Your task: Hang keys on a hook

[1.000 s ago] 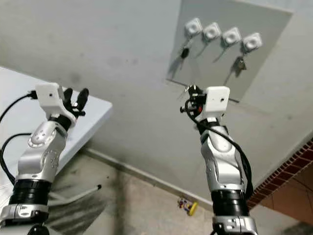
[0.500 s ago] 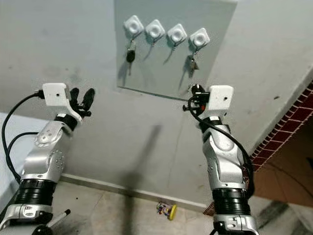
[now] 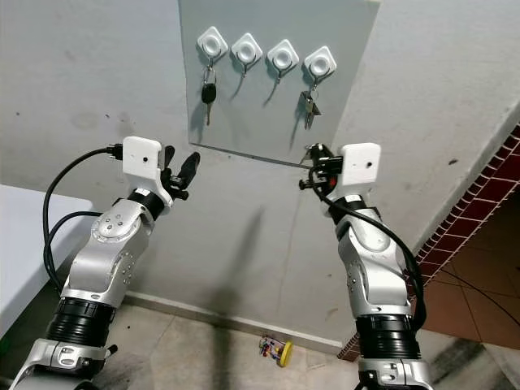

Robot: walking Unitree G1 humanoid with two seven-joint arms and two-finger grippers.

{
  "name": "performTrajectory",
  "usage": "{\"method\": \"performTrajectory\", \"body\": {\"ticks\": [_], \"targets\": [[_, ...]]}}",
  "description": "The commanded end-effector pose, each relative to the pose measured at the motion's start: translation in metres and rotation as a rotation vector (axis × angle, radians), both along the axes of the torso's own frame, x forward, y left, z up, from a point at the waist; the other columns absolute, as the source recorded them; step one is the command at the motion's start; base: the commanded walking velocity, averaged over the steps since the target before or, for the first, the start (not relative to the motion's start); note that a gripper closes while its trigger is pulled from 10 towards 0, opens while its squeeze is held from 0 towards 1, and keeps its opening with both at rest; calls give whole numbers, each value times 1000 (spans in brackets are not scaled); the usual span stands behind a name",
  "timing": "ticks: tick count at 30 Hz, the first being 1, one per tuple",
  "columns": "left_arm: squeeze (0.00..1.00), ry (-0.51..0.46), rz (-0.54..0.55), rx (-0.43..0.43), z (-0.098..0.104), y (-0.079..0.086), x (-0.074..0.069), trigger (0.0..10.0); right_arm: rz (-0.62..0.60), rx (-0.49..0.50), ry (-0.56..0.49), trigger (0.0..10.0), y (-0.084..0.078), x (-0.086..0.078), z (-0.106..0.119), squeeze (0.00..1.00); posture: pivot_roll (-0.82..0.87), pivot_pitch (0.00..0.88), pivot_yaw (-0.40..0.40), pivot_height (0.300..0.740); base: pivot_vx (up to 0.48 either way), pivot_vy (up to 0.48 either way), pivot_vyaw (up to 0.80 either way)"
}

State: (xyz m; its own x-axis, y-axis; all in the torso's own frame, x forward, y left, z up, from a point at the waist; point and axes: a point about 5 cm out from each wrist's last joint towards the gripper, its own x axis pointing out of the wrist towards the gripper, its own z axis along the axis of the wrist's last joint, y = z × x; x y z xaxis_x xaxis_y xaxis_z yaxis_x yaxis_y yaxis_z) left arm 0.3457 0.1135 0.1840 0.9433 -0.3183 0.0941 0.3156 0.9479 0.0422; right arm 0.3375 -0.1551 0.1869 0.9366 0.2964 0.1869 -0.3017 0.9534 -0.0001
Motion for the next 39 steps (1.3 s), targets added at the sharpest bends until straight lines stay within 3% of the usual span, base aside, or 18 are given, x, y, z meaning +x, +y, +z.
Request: {"method": "performTrajectory", "body": {"ticks": [1, 10, 18, 24, 39], "targets": [[0, -37, -27, 9, 15, -5, 2, 10000, 54, -24, -18, 10000, 5, 2, 8, 0, -57, 0, -60, 740, 0, 0, 0], [0, -78, -130, -8, 31, -18, 2, 10000, 149, -36, -40, 10000, 18, 21, 28, 0, -63, 0, -60, 740, 0, 0, 0], [0, -126, -177, -8, 44, -27, -1, 10000, 103, 19, -76, 10000, 20, 47, 56, 0, -52, 0, -68, 740, 0, 0, 0], [0, -140, -185, -19, 48, -27, -2, 10000, 90, 81, -87, 10000, 21, 54, 66, 0, -44, 0, -76, 740, 0, 0, 0], [0, -145, -176, -15, 49, -24, -2, 10000, 163, 102, -150, 10000, 36, 64, 85, 0, -35, 0, -84, 740, 0, 0, 0]]}}
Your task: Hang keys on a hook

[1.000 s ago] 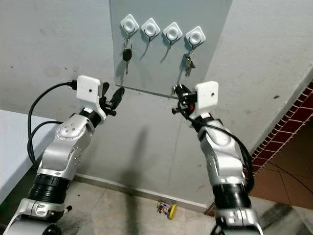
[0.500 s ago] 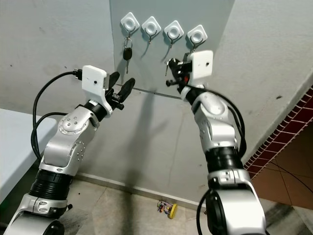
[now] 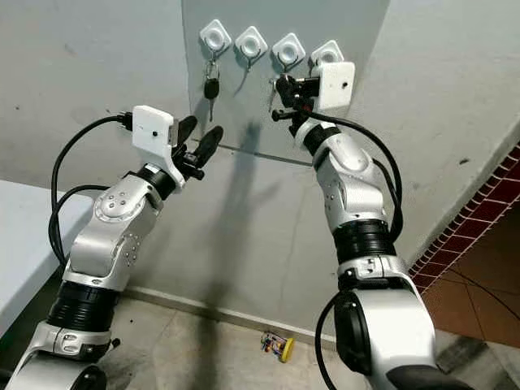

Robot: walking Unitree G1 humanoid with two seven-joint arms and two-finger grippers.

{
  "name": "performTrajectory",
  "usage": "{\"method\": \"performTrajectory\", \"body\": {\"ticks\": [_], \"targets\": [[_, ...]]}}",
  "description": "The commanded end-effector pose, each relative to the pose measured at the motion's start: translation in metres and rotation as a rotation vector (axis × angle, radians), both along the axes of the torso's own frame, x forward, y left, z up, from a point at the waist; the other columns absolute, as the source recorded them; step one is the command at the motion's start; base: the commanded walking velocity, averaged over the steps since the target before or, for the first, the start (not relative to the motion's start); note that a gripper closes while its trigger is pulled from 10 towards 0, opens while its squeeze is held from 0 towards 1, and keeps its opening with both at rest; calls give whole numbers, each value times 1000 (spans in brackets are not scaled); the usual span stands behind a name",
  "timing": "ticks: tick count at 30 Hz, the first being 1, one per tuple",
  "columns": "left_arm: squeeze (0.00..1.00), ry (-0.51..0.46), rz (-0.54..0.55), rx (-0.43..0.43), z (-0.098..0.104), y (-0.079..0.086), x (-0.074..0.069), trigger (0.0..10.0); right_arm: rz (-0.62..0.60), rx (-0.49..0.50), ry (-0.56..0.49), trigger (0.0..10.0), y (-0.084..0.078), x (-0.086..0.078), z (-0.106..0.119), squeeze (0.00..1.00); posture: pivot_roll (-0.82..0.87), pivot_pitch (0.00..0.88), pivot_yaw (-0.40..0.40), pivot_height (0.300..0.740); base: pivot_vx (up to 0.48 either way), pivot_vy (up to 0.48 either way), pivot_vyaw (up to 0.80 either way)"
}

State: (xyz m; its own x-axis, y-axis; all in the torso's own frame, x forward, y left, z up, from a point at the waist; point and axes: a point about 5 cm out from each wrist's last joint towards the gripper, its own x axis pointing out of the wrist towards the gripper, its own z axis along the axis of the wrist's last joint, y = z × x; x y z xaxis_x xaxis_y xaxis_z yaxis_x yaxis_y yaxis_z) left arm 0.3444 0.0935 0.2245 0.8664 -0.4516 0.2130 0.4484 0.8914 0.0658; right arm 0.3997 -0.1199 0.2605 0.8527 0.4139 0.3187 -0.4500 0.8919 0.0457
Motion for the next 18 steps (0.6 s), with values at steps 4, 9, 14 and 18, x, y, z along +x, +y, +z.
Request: {"method": "performTrajectory", "body": {"ticks": [4, 9, 14, 18], "targets": [[0, -26, -27, 8, 9, -5, -1, 10000, 10, 15, -81, 10000, 4, 2, 18, 0, -34, 0, -85, 740, 0, 0, 0], [0, -26, -32, 9, 8, -6, -2, 10000, -3, 36, -94, 10000, 3, 3, 22, 0, -32, 0, -86, 740, 0, 0, 0], [0, -22, -40, 13, 7, -7, -3, 10000, -38, 50, -113, 10000, -3, 6, 27, 0, -34, 0, -85, 740, 0, 0, 0], [0, -21, -41, 15, 7, -8, -3, 10000, -57, 60, -110, 10000, -7, 7, 28, 0, -34, 0, -85, 740, 0, 0, 0]]}}
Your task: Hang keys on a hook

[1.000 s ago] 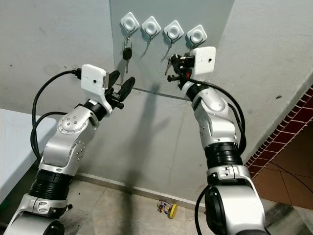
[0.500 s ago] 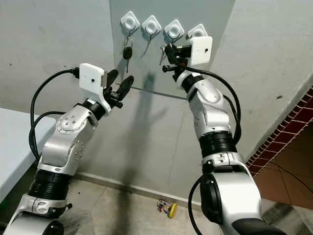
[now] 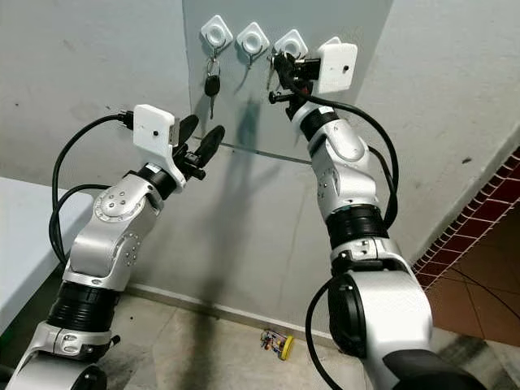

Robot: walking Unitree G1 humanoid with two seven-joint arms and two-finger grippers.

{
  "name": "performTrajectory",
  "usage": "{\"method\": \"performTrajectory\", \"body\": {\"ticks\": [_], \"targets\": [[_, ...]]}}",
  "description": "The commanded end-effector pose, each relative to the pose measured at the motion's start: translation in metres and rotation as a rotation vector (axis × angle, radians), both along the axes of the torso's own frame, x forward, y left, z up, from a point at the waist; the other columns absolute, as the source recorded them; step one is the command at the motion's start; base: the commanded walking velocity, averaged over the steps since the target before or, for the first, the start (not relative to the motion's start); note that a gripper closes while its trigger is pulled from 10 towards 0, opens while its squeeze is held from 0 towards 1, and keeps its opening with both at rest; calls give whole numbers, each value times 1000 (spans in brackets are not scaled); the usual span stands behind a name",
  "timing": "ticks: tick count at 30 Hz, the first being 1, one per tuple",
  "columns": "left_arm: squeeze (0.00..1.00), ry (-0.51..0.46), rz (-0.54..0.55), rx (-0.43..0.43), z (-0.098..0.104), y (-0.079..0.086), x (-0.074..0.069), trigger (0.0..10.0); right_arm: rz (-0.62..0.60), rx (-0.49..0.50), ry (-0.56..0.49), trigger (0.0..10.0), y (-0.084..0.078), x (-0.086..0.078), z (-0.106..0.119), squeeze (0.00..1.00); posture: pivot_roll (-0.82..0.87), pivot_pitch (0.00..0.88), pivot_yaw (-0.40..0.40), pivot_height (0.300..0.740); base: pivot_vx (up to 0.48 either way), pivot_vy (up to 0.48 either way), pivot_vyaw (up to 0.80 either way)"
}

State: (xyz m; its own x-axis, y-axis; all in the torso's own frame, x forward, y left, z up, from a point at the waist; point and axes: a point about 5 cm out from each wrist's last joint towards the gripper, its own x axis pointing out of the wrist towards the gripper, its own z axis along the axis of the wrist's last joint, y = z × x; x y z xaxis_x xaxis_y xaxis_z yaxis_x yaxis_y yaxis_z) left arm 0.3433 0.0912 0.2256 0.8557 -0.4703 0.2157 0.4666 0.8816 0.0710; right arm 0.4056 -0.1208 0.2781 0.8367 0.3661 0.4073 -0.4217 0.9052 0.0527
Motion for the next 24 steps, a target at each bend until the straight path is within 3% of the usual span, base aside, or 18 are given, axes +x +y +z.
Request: {"method": "performTrajectory", "body": {"ticks": [1, 24], "targets": [[0, -16, -21, 12, 6, -5, -1, 10000, -25, 12, -22, 10000, -7, 2, 10, 0, -34, 0, -85, 740, 0, 0, 0], [0, -10, 0, 11, 6, 0, -2, 10000, -69, -21, 69, 10000, -10, 7, -10, 0, -24, 0, -83, 740, 0, 0, 0]]}}
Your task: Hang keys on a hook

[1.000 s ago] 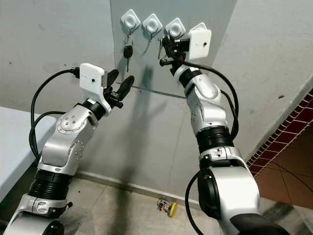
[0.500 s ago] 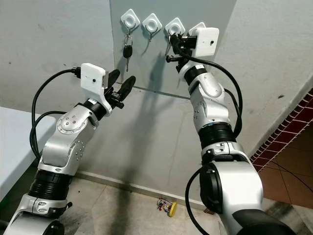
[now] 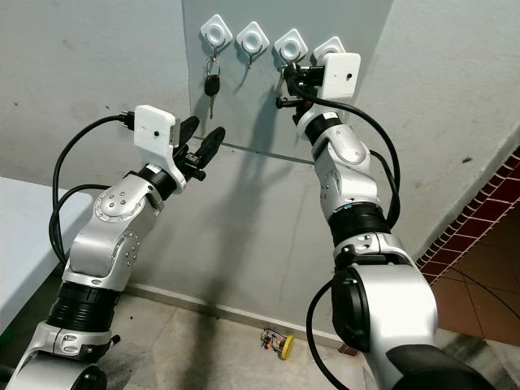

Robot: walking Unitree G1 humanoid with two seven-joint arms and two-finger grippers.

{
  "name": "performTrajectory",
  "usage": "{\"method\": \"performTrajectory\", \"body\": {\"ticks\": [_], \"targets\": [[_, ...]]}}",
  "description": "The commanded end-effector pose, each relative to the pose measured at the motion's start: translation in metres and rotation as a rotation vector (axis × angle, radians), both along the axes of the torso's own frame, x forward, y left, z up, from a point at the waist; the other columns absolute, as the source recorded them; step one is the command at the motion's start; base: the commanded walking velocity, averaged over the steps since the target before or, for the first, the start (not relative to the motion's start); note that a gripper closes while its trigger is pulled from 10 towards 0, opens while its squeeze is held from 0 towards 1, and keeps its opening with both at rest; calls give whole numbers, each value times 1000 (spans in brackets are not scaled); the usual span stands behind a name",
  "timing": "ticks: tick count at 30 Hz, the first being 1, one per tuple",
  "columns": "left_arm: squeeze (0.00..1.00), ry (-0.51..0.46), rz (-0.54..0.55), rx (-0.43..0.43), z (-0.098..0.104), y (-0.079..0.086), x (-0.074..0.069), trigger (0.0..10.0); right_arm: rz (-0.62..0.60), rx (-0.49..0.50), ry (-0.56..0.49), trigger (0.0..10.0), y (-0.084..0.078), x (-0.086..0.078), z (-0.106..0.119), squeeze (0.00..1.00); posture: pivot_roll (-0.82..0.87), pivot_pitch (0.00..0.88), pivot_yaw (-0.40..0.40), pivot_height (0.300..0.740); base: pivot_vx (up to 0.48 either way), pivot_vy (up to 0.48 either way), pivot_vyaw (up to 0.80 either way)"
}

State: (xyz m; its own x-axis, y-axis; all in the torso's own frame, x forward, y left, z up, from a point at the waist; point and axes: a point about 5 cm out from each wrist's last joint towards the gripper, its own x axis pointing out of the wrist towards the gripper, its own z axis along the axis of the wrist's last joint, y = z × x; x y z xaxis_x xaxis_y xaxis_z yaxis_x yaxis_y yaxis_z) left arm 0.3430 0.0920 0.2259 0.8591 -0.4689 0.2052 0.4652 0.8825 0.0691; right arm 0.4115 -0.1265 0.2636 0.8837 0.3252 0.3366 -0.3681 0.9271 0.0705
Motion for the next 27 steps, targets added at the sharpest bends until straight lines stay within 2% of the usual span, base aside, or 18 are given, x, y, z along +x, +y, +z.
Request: {"method": "performTrajectory", "body": {"ticks": [1, 12, 23, 24, 27], "targets": [[0, -20, 0, 8, 6, 0, -2, 10000, -15, -15, -4, 10000, -4, 1, 3, 0, -24, 0, -83, 740, 0, 0, 0], [0, -20, 12, 10, 7, 3, -2, 10000, 24, -79, 53, 10000, 2, -1, -17, 0, -21, 0, -76, 740, 0, 0, 0], [0, -18, 16, 14, 7, 3, -2, 10000, 46, -90, 82, 10000, 3, -3, -25, 0, -20, 0, -73, 740, 0, 0, 0], [0, -19, 17, 14, 7, 3, -2, 10000, 55, -74, 83, 10000, 3, -3, -25, 1000, -20, 0, -73, 740, 0, 0, 0], [0, -22, 24, 16, 8, 3, -1, 10000, 65, -54, 84, 10000, 2, -3, -24, 1000, -20, 0, -74, 740, 0, 0, 0]]}}
